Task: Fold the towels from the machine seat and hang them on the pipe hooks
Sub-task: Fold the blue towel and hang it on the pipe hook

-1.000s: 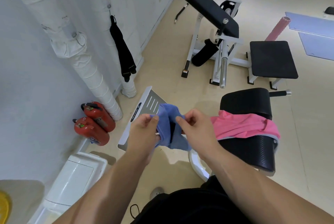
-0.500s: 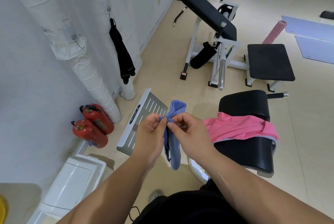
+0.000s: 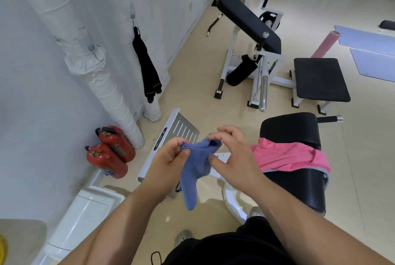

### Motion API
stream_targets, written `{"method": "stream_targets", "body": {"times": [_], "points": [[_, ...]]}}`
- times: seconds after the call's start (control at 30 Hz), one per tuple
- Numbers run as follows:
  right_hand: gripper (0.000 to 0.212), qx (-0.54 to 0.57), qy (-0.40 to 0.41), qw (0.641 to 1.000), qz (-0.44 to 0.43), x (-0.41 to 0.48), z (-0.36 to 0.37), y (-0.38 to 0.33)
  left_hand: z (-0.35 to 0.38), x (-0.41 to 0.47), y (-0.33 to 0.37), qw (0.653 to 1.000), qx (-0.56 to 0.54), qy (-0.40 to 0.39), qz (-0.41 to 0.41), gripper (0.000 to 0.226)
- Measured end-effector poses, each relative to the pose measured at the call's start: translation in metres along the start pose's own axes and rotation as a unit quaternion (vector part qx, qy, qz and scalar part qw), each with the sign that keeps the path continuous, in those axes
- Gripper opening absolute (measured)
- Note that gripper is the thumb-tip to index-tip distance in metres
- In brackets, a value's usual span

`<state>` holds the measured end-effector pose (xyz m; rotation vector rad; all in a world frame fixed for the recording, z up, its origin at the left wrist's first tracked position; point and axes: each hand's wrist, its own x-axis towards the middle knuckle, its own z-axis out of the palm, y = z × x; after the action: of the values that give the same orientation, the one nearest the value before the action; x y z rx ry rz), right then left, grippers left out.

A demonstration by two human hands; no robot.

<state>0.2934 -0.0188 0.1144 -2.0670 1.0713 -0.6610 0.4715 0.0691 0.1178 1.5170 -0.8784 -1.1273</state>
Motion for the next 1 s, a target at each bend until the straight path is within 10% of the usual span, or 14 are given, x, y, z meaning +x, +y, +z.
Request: {"method": "stream_targets", "body": {"times": [0.43,1.0], "points": [[0.019,0.000,-0.155,0.986,-0.062,0.006,-0.016,0.011,-0.021,0.006,0.012,1.000,-0.009,-0.017,0.016,0.015],[0.016,0.082,-0.115,0.989,0.041,0.033,-0.040,-0.002,-0.036,0.017,0.010,0.999,-0.028,0.029,0.004,0.022]]}}
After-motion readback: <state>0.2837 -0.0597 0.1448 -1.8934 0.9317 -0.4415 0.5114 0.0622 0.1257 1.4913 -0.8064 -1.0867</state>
